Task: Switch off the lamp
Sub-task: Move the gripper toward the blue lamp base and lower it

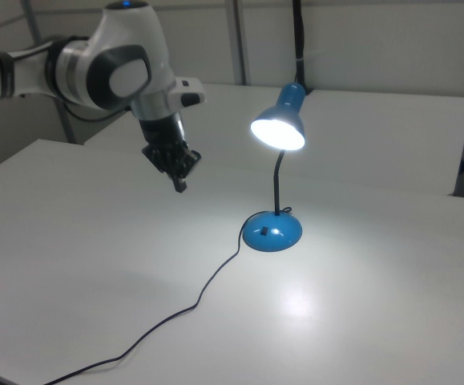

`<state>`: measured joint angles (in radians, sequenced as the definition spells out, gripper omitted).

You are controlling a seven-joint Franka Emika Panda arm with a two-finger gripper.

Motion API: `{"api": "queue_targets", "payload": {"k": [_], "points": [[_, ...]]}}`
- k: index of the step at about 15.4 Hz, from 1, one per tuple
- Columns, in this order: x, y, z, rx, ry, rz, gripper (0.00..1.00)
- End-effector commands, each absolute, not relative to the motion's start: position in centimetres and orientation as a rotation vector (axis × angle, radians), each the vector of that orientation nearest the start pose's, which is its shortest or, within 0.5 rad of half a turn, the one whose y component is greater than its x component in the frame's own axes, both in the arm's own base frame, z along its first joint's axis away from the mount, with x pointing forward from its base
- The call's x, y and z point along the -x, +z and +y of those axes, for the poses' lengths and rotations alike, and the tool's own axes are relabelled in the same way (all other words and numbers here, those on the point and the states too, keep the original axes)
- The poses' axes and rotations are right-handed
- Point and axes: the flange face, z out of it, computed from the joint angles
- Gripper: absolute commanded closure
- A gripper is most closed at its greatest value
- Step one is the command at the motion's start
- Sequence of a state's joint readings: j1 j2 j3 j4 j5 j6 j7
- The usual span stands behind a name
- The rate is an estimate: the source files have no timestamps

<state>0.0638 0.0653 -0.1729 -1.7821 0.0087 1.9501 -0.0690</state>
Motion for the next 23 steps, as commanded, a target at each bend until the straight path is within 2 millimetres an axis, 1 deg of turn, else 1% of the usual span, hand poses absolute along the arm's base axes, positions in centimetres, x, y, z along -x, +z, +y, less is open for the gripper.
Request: {"api": "queue_targets", "payload": {"k": [1, 2, 4, 5, 6, 7, 8, 9, 10, 14, 17, 23], "points": [[-59.9, 47.8, -7.4, 3.161, -0.283, 0.101, 1.00], [-60.3, 45.9, -7.8, 3.166, -0.291, 0.111, 1.00], [-61.1, 44.4, -8.2, 3.168, -0.359, 0.118, 1.00], [-61.5, 43.3, -8.6, 3.171, -0.369, 0.129, 1.00], [-61.8, 42.9, -9.0, 3.172, -0.396, 0.135, 1.00], [-62.4, 41.4, -9.2, 3.177, -0.409, 0.137, 1.00], [-62.9, 40.4, -10.1, 3.179, -0.443, 0.157, 1.00], [-63.3, 39.7, -11.6, 3.177, -0.491, 0.193, 1.00], [-63.4, 39.4, -12.5, 3.179, -0.527, 0.199, 1.00], [-64.7, 37.4, -13.2, 3.188, -0.606, 0.186, 1.00], [-65.0, 36.4, -14.1, 3.201, -0.643, 0.131, 1.00], [-65.6, 35.0, -13.5, 3.204, -0.688, 0.053, 1.00]]}}
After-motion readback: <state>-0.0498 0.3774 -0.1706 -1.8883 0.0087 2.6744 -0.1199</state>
